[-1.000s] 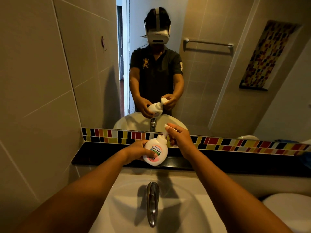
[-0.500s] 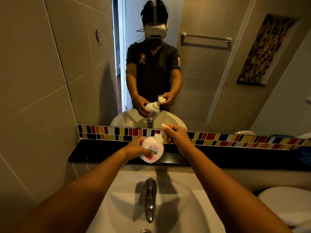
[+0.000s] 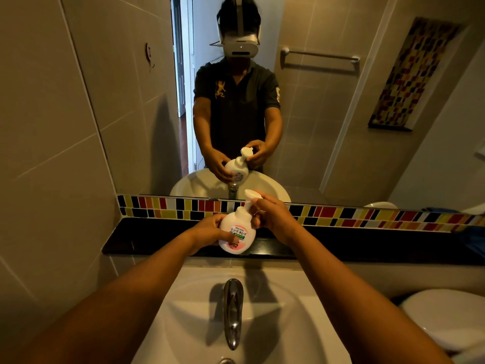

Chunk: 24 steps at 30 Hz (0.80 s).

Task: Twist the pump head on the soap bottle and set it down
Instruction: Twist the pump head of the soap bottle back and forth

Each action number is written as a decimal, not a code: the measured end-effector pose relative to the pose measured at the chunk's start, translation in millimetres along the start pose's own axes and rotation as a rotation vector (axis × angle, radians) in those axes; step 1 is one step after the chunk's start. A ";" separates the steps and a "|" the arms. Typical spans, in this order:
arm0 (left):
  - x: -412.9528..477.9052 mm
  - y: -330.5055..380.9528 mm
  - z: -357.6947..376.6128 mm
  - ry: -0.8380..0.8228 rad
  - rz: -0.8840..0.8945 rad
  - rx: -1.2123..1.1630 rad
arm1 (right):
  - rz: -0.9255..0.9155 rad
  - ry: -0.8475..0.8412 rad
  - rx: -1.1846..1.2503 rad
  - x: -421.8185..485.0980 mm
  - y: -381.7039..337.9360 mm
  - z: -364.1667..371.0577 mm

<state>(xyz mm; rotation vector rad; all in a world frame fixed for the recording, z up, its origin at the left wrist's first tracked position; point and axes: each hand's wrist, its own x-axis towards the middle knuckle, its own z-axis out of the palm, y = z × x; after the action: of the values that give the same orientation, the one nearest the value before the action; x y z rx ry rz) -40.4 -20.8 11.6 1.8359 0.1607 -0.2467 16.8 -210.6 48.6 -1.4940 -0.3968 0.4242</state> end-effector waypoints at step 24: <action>11.0 -0.6 9.8 0.047 0.034 0.059 | -0.023 0.235 -0.073 9.0 9.4 -1.3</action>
<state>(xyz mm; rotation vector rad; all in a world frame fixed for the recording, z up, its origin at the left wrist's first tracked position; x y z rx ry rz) -30.8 -30.3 5.7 1.9020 0.1562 -0.1864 25.0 -206.9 39.1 -1.5886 -0.2451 0.2146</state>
